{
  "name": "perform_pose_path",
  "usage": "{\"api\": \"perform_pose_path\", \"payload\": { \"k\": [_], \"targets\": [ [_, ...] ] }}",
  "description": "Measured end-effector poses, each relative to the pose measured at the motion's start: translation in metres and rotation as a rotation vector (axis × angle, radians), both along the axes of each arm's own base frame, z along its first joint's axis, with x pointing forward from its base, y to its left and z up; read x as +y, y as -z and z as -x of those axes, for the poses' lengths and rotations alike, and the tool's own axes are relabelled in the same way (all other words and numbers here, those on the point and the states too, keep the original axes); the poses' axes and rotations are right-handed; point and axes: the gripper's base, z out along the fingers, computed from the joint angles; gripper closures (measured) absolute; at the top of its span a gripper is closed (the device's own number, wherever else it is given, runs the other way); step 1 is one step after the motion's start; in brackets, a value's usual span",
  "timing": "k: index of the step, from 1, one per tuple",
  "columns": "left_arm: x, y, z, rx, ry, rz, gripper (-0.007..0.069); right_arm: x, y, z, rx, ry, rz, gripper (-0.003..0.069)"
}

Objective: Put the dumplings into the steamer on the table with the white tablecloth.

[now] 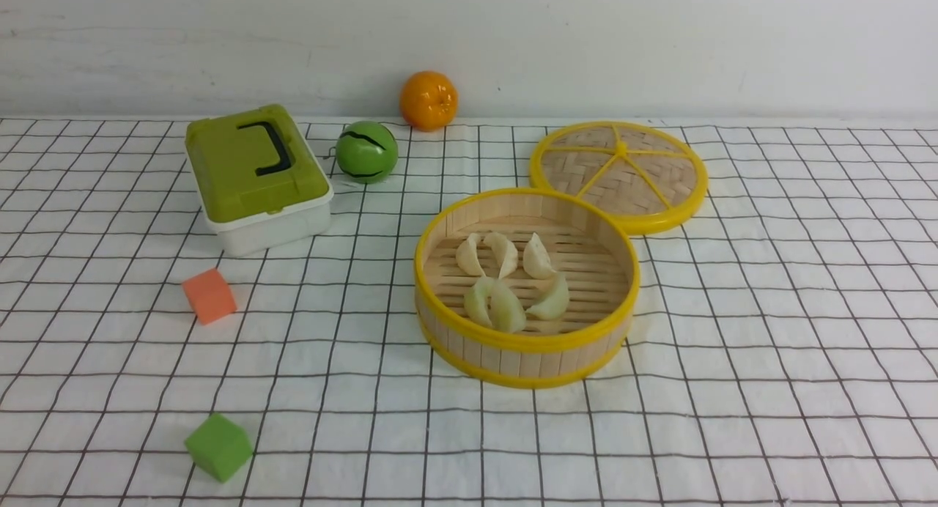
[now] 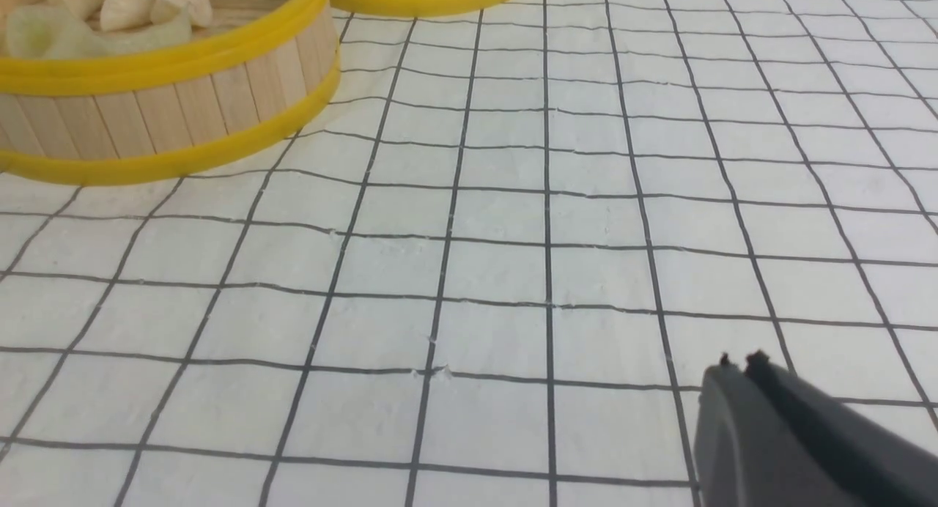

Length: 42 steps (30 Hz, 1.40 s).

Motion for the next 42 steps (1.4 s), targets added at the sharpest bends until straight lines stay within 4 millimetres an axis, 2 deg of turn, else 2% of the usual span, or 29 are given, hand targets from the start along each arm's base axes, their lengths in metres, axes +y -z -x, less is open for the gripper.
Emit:
{"api": "perform_pose_path", "payload": {
  "k": [2,4,6,11,17,25,28,30,32,42],
  "targets": [
    [-0.002,0.007,-0.002,-0.003,-0.008,0.049,0.048,0.0,0.0,0.0,0.0,0.0,0.0,0.0665],
    [-0.006,0.025,-0.008,-0.012,-0.006,0.174,0.0479,0.0,0.0,0.0,0.0,0.0,0.0,0.0663],
    [-0.007,0.042,-0.011,0.012,-0.003,0.225,0.0479,0.0,0.0,0.0,0.0,0.0,0.0,0.0663],
    [-0.008,0.054,-0.01,0.084,-0.002,0.21,0.0479,0.0,0.0,0.0,0.0,0.0,0.001,0.0659],
    [-0.008,0.056,-0.01,0.1,0.016,0.138,0.0479,0.0,0.0,0.0,0.0,0.0,0.001,0.0656],
    [-0.007,0.056,-0.01,0.105,0.067,-0.087,0.0483,0.0,0.0,0.0,0.0,0.0,0.001,0.0648],
    [-0.009,0.056,-0.01,0.104,0.089,-0.087,0.0531,0.0,0.0,0.0,0.0,0.0,0.001,0.0643],
    [-0.01,0.056,-0.01,0.104,0.097,-0.081,0.0604,0.0,0.0,0.0,0.0,0.0,0.001,0.064],
    [-0.01,0.056,-0.01,0.104,0.099,-0.079,0.0637,0.0,0.0,0.0,0.0,0.0,0.001,0.0639],
    [-0.01,0.056,-0.01,0.104,0.105,-0.094,0.0637,0.0,0.0,0.0,0.0,0.0,0.001,0.0638]
  ]
}}
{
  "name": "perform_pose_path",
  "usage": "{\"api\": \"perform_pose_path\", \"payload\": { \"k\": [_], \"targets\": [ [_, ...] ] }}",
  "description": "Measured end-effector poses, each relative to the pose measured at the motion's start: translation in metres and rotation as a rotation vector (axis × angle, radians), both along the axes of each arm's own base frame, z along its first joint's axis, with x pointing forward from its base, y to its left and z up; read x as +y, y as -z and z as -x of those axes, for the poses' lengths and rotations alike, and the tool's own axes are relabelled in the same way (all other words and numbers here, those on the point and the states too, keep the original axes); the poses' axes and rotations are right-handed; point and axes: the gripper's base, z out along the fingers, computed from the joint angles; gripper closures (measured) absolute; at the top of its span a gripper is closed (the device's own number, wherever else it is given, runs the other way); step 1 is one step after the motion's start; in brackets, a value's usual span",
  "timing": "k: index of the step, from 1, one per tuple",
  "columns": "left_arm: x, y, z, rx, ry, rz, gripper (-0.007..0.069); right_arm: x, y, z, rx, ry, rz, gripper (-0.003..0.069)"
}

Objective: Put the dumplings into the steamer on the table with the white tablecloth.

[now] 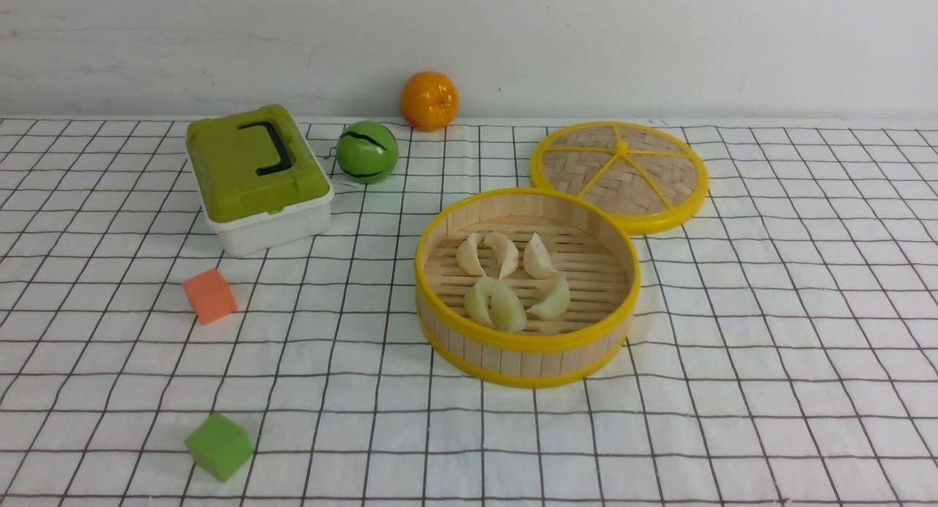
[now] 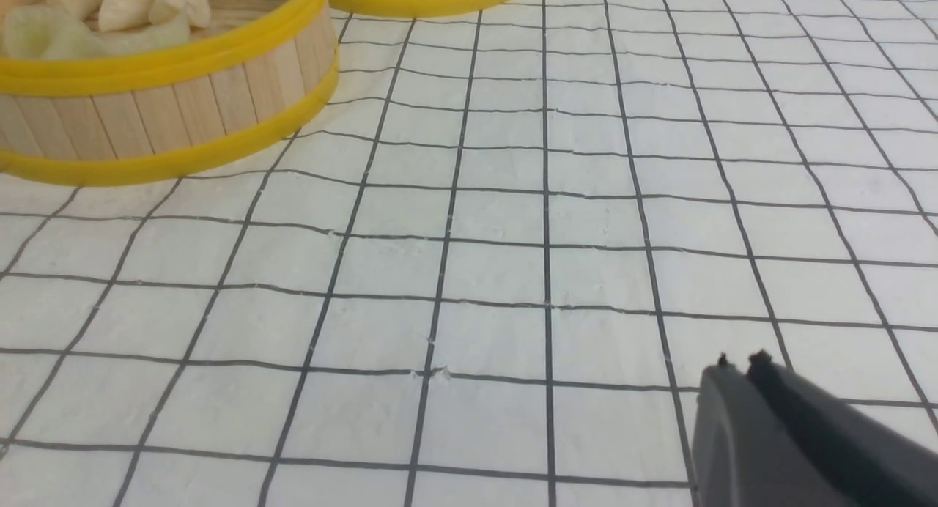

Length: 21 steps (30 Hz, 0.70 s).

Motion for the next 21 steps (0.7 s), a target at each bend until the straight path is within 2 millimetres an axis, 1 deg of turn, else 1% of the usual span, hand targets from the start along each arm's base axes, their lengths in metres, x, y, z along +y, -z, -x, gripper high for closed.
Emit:
{"api": "perform_pose_path", "payload": {
  "k": [21],
  "targets": [
    [0.0,0.0,0.0,0.0,0.003,-0.008,0.0636,-0.0001,0.0,0.0,0.0,0.0,0.002,0.0615]
  ]
}}
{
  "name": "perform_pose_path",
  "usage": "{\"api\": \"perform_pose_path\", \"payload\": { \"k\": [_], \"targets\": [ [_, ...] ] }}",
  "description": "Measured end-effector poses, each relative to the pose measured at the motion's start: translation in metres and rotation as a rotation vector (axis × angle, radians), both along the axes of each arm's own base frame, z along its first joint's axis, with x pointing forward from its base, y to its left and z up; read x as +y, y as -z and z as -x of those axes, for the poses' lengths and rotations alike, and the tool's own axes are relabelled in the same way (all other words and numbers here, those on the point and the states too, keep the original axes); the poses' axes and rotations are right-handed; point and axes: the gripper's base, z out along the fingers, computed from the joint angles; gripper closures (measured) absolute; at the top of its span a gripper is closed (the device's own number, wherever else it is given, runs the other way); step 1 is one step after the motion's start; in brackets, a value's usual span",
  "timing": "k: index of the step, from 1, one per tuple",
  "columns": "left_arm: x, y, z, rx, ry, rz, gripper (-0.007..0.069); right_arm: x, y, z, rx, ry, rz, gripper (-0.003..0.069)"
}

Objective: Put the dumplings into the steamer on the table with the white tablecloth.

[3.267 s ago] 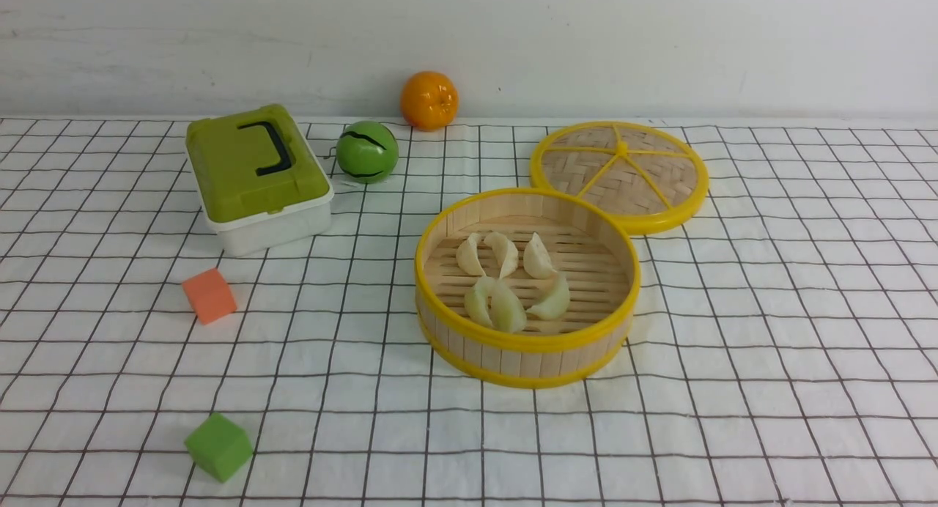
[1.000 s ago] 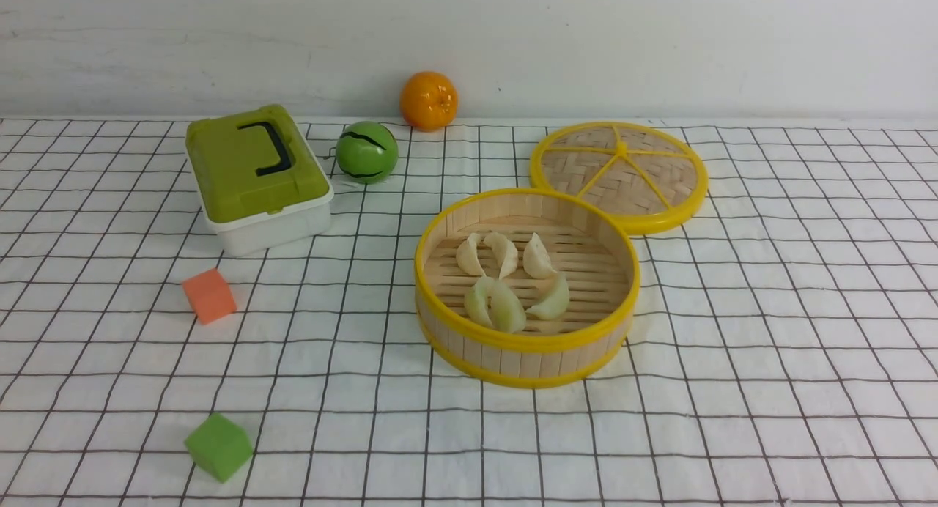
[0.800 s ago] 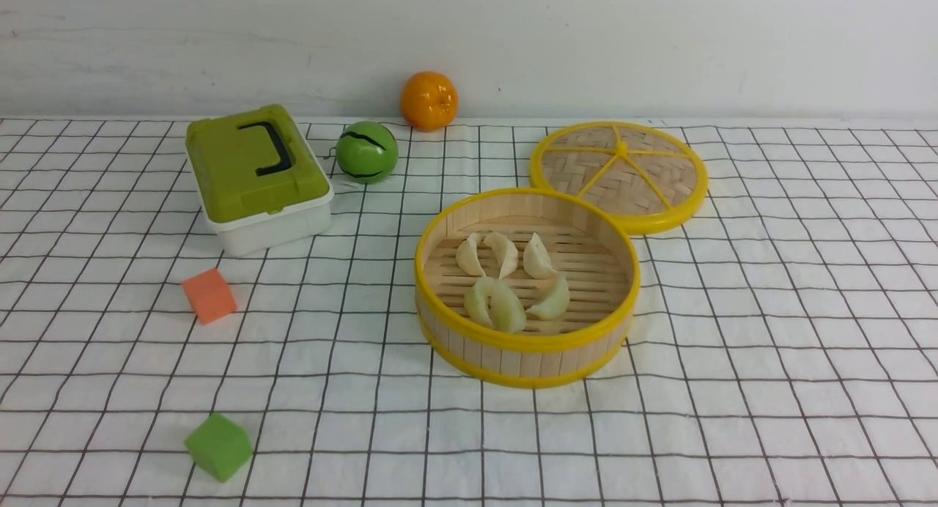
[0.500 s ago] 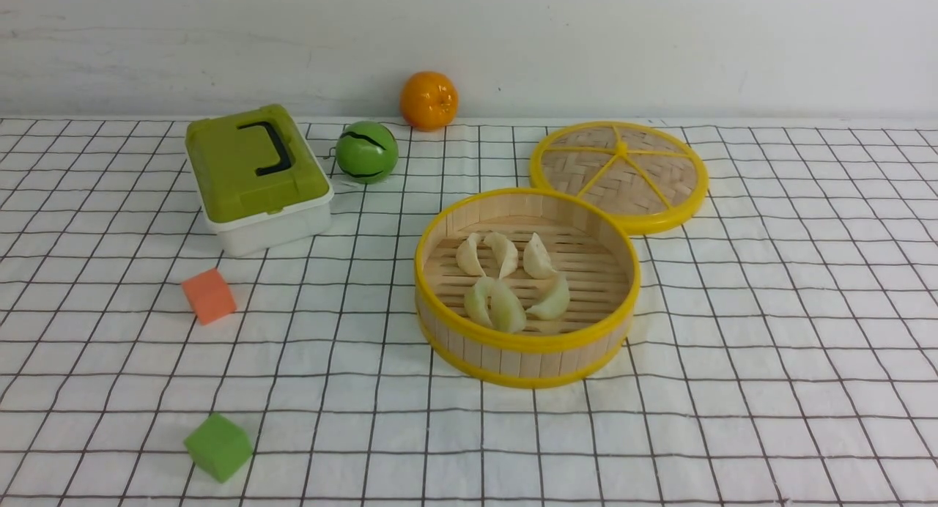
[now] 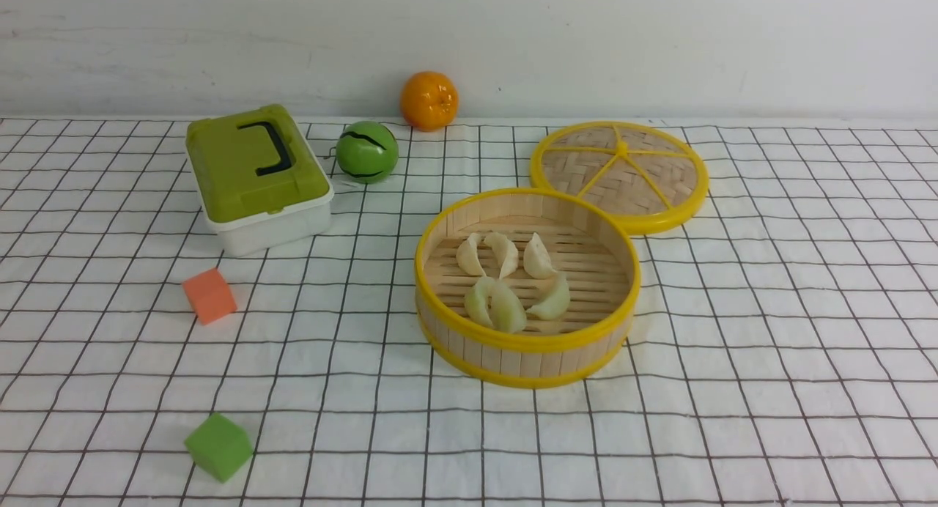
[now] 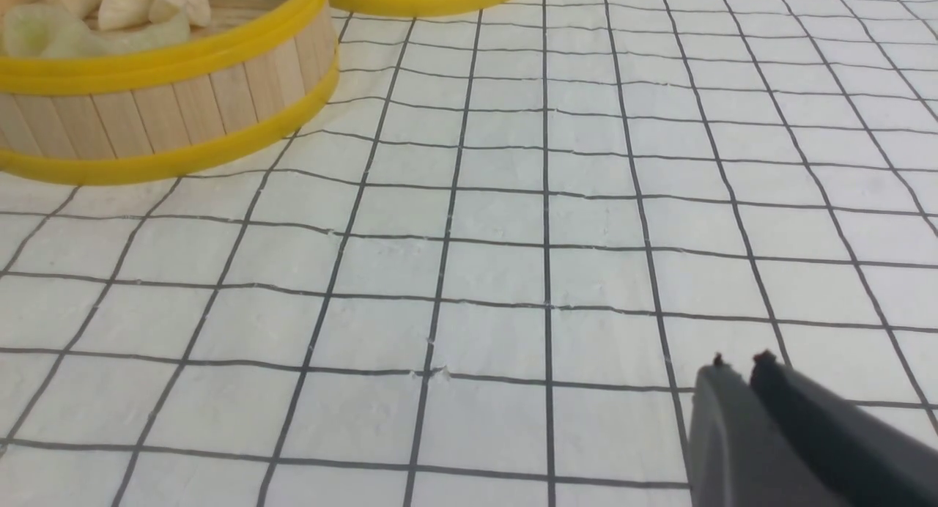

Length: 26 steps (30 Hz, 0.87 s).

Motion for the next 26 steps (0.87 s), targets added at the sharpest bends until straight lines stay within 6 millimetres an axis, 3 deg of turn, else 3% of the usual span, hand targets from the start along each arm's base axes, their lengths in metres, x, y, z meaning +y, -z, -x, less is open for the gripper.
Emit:
{"api": "perform_pose_path", "payload": {
  "k": [26],
  "targets": [
    [0.0,0.0,0.0,0.0,0.0,0.0,0.0632,0.0,0.0,0.0,0.0,0.0,0.0,0.0574]
  ]
}}
